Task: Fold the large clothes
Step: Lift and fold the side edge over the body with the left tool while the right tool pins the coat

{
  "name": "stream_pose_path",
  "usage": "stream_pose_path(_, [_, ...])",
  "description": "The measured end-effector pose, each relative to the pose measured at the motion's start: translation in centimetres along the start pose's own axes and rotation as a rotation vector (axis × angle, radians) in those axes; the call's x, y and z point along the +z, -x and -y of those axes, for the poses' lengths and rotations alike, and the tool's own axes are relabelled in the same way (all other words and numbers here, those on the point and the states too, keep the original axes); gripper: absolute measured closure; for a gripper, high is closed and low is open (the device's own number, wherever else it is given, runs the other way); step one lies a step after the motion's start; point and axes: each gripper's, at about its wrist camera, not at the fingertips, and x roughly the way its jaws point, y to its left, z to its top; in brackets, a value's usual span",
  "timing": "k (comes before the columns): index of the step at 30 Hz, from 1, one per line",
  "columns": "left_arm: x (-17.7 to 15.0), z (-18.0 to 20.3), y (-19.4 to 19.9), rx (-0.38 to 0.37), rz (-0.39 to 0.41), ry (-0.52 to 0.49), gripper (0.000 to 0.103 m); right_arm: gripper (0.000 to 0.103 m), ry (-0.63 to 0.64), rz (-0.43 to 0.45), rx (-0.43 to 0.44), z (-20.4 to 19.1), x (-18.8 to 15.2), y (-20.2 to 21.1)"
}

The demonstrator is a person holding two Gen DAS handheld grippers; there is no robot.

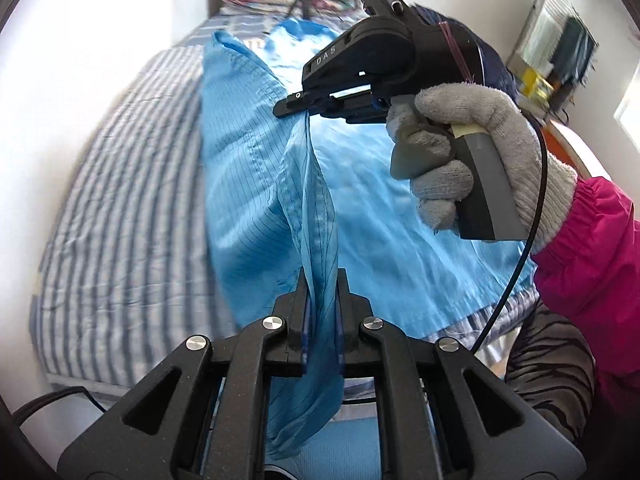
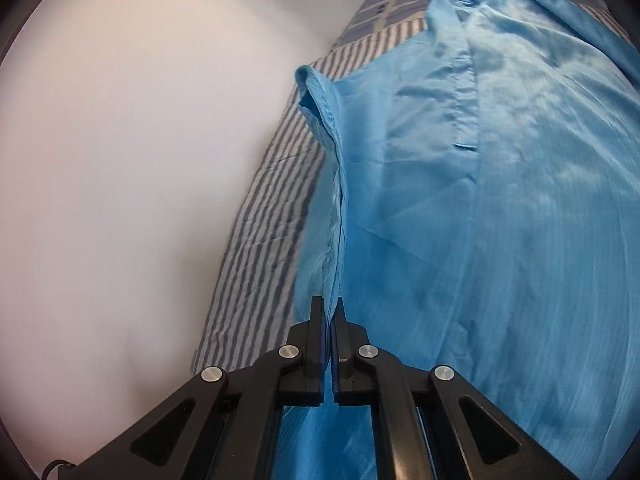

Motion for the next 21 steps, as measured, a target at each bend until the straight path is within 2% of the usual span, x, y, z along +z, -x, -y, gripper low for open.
stream_pose_path(8, [-0.9, 2.8, -2.8, -0.033, -0.082, -0.061, 0.095, 0.103, -0.099, -0.012, -0.034, 4.5, -2.4, -0.4])
stream_pose_path(10, [-1.2, 3.1, -2.9, -0.06, -0.097, -0.062, 0.095, 0.103, -0.106, -0.015, -0.054, 5.1, -2.3, -0.9])
stream_pose_path(12, [-1.5, 3.0, -2.7, -0.117, -0.115, -0.053, 0.095, 0.103, -0.104, -0.01, -0.081, 5.2, -2.4, -0.6])
stream_pose_path(16, [-2.8, 3.2, -0.3, -0.181, -0.114, -0.043, 0.095, 0.103, -0.104, -0.016, -0.067, 5.7, -2.6, -0.6])
stream_pose_path(19, [-3.7, 1.6, 2.8, -0.245, -0.082, 0.005, 0.092, 0.097, -0.081, -0.028, -0.068, 5.2, -2.8, 0.3])
stream_pose_path(21, [-3.9, -0.3, 4.8, -0.245, -0.039, 0.053, 0.084, 0.08, -0.05, -0.034, -0.077, 4.7, -3.2, 1.0])
